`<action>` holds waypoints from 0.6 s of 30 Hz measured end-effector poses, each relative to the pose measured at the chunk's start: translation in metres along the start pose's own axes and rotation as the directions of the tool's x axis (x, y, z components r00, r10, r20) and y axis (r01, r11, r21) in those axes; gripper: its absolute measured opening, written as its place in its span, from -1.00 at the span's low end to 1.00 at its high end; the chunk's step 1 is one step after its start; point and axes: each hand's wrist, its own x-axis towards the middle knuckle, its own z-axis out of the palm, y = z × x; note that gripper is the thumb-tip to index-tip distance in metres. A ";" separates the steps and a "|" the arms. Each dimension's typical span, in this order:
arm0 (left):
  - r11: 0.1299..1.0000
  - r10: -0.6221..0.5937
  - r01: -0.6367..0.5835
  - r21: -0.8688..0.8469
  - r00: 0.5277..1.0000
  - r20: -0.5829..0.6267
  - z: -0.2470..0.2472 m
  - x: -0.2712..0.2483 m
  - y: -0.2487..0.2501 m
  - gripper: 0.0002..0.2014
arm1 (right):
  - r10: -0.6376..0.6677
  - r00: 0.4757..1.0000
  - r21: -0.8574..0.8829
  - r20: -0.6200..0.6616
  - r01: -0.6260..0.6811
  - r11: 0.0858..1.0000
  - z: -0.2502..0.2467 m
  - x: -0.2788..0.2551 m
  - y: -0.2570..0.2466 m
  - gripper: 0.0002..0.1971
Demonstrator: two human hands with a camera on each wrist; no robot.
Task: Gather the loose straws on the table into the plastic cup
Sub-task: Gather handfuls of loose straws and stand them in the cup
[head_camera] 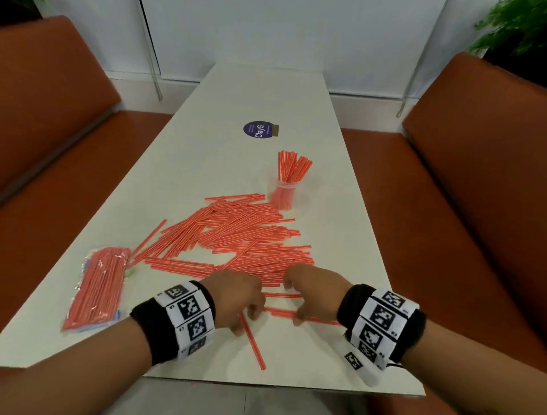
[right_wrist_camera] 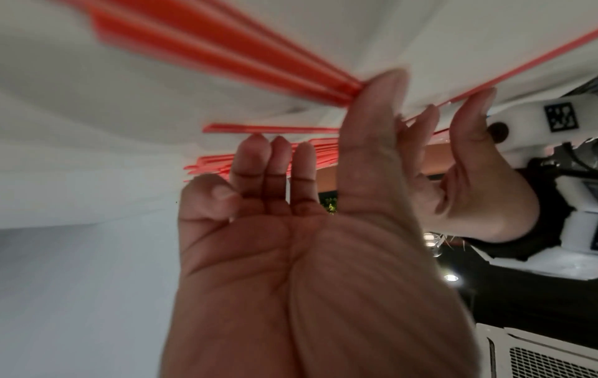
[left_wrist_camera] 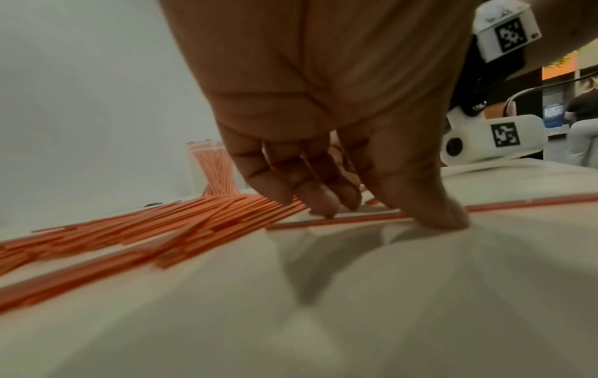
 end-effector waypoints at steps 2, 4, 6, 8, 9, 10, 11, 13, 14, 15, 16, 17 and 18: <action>1.000 0.000 -0.001 -0.013 1.000 -0.024 0.004 0.000 -0.004 -0.78 | 0.010 1.000 0.037 -0.024 -0.009 0.999 0.000 0.006 0.000 -0.52; 1.000 0.006 -0.007 -0.015 1.000 -0.026 0.007 -0.001 -0.008 -0.82 | 0.028 0.999 0.059 -0.038 -0.026 0.998 0.000 0.011 0.000 -0.64; 1.000 0.004 -0.004 -0.021 1.000 -0.025 0.009 -0.002 -0.008 -0.83 | 0.040 0.998 0.061 -0.044 -0.037 0.997 0.000 0.013 -0.002 -0.79; 1.000 0.009 -0.009 -0.030 1.000 -0.029 0.012 -0.002 -0.009 -0.86 | 0.051 0.998 0.051 -0.034 -0.049 0.998 0.001 0.014 -0.003 -0.86; 1.000 0.015 -0.015 -0.027 0.999 -0.030 0.013 -0.003 -0.009 -0.88 | 0.059 0.998 0.035 -0.025 -0.059 0.998 0.000 0.014 -0.005 -0.86; 1.000 0.023 -0.024 -0.019 0.999 -0.030 0.013 -0.004 -0.009 -0.89 | 0.072 0.997 0.015 -0.015 -0.072 0.997 0.000 0.014 -0.006 -0.86; 0.999 0.032 -0.033 -0.012 0.999 -0.029 0.013 -0.005 -0.009 -0.89 | 0.088 0.996 0.000 -0.003 -0.088 0.996 0.000 0.013 -0.007 -0.85; 0.999 0.035 -0.036 -0.017 0.998 -0.049 0.012 -0.010 -0.013 -0.84 | 0.116 0.993 -0.033 0.027 -0.115 0.993 -0.001 0.013 -0.011 -0.83; 0.999 0.030 -0.032 -0.031 0.997 -0.066 0.011 -0.013 -0.017 -0.81 | 0.129 0.991 -0.056 0.040 -0.126 0.990 0.000 0.013 -0.012 -0.82; 0.998 0.025 -0.030 -0.047 0.996 -0.088 0.011 -0.015 -0.022 -0.79 | 0.141 0.989 -0.079 0.053 -0.136 0.987 0.001 0.014 -0.014 -0.81; 0.998 0.020 -0.027 -0.060 0.994 -0.111 0.012 -0.018 -0.028 -0.77 | 0.151 0.987 -0.101 0.060 -0.144 0.984 0.002 0.014 -0.015 -0.81; 0.997 0.014 -0.024 -0.072 0.990 -0.137 0.012 -0.020 -0.033 -0.76 | 0.161 0.985 -0.120 0.060 -0.153 0.981 0.003 0.014 -0.016 -0.81; 0.996 0.011 -0.024 -0.084 0.987 -0.159 0.012 -0.022 -0.039 -0.75 | 0.176 0.982 -0.134 0.061 -0.167 0.977 0.004 0.014 -0.018 -0.81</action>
